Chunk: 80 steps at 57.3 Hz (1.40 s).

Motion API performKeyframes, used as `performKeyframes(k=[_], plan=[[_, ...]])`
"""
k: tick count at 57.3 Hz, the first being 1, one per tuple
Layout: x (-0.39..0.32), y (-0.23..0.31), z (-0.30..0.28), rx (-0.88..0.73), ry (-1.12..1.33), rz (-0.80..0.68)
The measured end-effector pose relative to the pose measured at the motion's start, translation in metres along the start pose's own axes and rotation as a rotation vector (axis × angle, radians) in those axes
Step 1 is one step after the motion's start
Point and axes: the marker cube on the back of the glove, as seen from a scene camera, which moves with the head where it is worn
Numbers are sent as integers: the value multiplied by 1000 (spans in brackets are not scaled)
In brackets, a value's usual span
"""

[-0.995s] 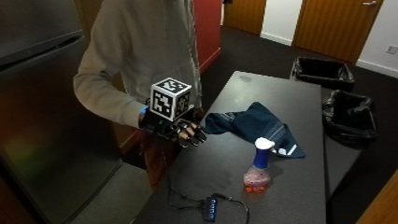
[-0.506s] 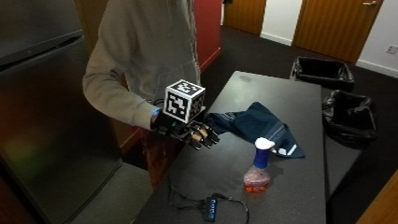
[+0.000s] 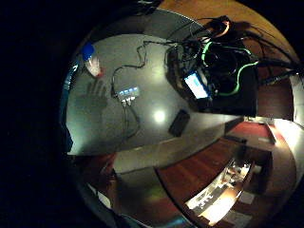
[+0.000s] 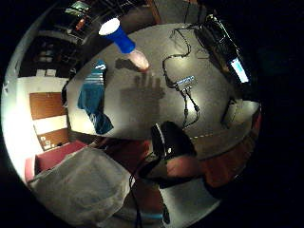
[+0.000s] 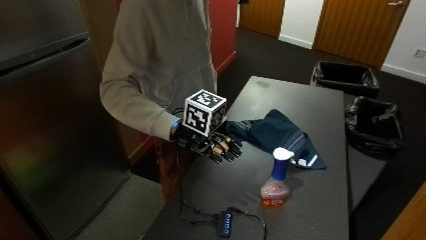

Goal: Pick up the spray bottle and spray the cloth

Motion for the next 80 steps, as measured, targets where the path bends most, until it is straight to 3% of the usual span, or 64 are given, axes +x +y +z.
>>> performKeyframes(k=[50, 80], plan=[[-13, 9, -87, 9, 9, -48], [-31, -10, -50, 104, -225, -29]])
